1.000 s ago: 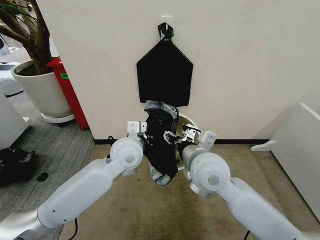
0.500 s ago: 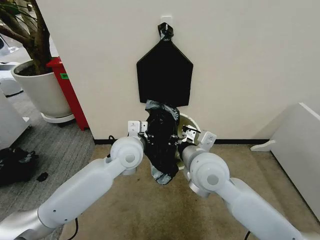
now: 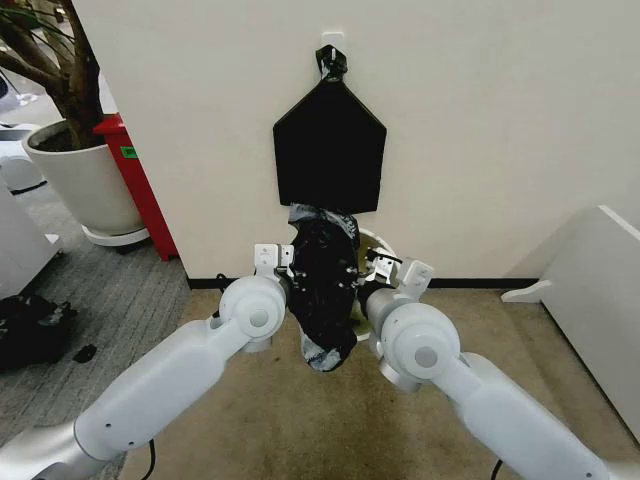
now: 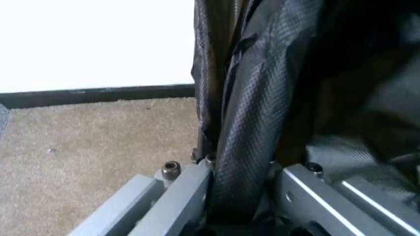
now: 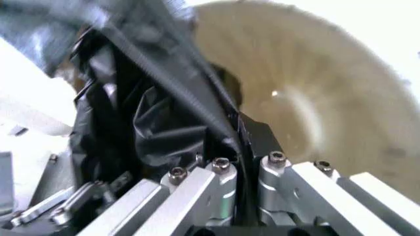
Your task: Place the garbage bag over the trash bin.
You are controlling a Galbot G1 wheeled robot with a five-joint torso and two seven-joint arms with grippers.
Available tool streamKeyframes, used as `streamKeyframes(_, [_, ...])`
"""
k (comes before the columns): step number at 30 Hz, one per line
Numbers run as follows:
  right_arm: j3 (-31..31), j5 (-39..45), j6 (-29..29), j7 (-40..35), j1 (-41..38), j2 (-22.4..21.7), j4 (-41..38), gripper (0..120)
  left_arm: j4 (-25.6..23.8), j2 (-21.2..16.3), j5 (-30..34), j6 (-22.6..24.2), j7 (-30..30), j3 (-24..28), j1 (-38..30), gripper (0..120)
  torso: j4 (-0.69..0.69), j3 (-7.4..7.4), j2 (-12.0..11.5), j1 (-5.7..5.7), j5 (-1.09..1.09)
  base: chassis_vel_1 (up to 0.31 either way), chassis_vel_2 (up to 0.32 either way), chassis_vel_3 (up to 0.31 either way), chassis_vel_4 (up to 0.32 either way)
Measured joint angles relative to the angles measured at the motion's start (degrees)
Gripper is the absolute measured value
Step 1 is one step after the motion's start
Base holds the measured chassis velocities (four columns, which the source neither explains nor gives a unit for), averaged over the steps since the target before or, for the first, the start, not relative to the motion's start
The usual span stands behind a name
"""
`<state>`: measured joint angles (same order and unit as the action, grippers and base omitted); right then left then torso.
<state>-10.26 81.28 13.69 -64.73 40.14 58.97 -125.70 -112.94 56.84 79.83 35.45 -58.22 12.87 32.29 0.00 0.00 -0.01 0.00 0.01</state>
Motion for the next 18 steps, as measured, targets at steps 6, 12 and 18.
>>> streamKeyframes(6, [1.24, -1.17, -0.11, -0.88, 1.48, -2.67, -3.06, 0, 0.46, -0.18, 0.0, -0.01, 0.27, -1.19, 0.91, 0, 0.0, 0.0, 0.0, 0.0, 0.0, 0.0, 0.0, 0.0, 0.0])
streamKeyframes(12, [2.66, -4.25, -0.19, -0.93, 3.11, -4.24, -3.01, 0, 0.82, -0.64, -0.48, 0.0, 1.15, -2.43, 2.01, 0, -0.01, 0.0, 0.0, 0.0, 0.0, 0.0, 0.0, 0.0, 0.0])
streamKeyframes(18, [3.73, -7.05, 0.05, -0.48, 3.61, -5.88, -1.71, 0, 0.11, -1.36, -0.81, 0.08, 2.03, -3.46, 3.32, 0, 0.0, 0.0, 0.0, 0.0, 0.0, 0.0, 0.0, 0.0, 0.0])
